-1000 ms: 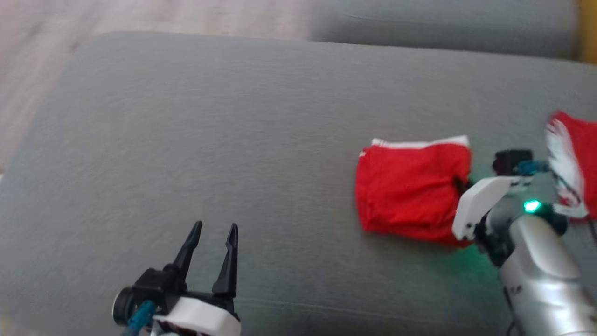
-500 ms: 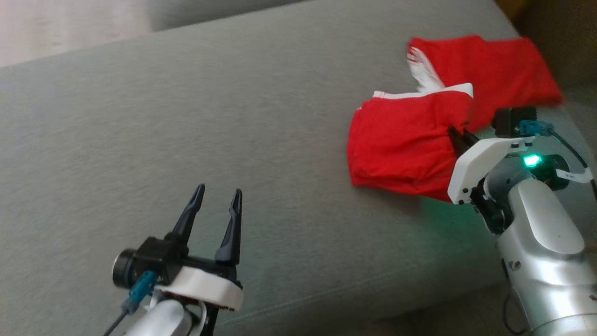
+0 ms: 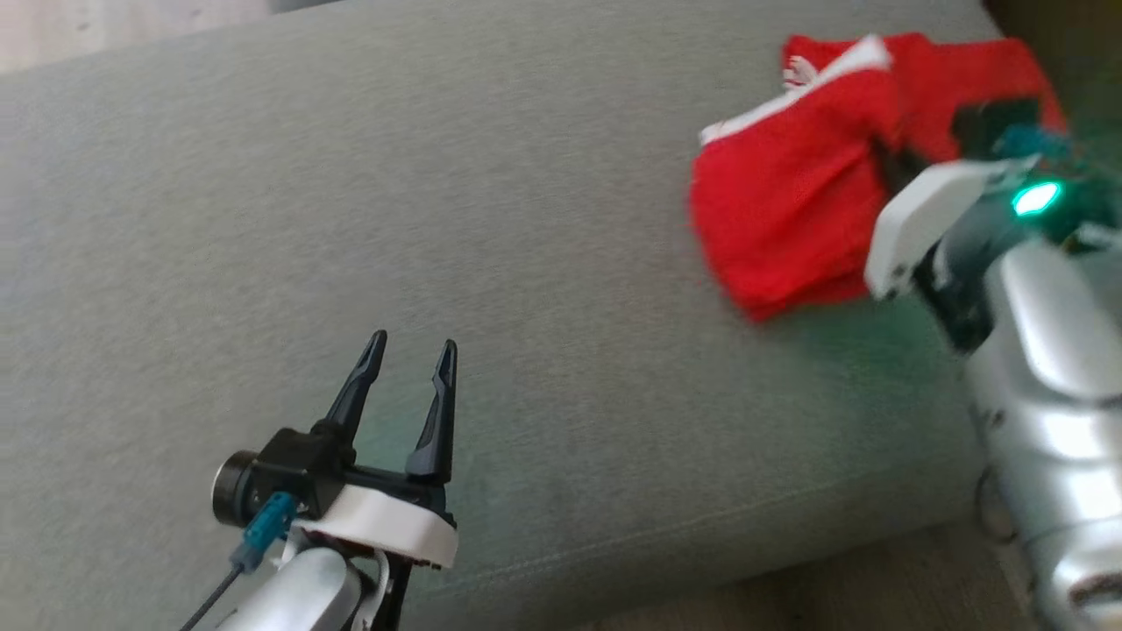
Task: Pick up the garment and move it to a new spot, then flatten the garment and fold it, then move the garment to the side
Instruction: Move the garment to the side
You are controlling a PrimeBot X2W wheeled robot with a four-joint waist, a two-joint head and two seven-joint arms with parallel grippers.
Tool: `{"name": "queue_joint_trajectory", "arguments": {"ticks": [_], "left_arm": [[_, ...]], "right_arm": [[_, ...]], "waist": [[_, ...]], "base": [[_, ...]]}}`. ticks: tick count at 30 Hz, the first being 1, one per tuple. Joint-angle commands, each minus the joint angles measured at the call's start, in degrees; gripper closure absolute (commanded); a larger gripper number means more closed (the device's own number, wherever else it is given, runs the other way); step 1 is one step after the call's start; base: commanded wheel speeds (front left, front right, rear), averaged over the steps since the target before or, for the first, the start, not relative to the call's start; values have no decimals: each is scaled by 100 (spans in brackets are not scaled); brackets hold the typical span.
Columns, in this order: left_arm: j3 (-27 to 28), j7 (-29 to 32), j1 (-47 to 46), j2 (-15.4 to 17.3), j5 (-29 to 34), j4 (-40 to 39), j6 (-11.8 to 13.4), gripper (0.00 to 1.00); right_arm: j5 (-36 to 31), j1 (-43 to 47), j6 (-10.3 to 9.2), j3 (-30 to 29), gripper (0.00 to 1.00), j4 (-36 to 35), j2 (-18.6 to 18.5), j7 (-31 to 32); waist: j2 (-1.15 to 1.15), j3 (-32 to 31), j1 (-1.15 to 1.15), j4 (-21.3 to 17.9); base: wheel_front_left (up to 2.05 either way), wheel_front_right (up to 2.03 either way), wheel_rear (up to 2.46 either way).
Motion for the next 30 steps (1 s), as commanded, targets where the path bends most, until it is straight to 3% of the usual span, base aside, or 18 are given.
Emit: {"name": "queue_joint_trajectory", "arguments": {"ticks": [1,15,24,25,26,27,30], "left_arm": [[218,-53,-243,76,48,-135,-1,0],[285,-111,-256,96,69,-239,40,0],[272,-126,-288,88,81,-239,24,0],[274,-126,-290,93,80,-239,28,0],[275,-125,-294,97,82,-242,33,0],[271,-119,-302,104,87,-243,38,0],[244,-95,-326,111,103,-241,37,0]], "right_arm": [[-75,-283,37,86,100,-112,-118,-44],[-667,-1293,37,100,100,938,-1891,339],[-1112,-1344,37,-47,100,1137,-2297,325],[-1183,-1328,37,-103,89,1142,-2319,309],[-1272,-1307,37,-174,29,1146,-2343,285],[-1370,-1278,37,-252,0,1164,-2359,276],[-1561,-1170,37,-530,0,1244,-2278,307]], "waist": [[0,45,0,252],[0,392,0,1282],[0,494,0,1444],[0,502,0,1443],[0,511,0,1438],[0,518,0,1429],[0,507,0,1390]], "base": [[0,0,0],[0,0,0],[0,0,0],[0,0,0],[0,0,0],[0,0,0],[0,0,0]]}}
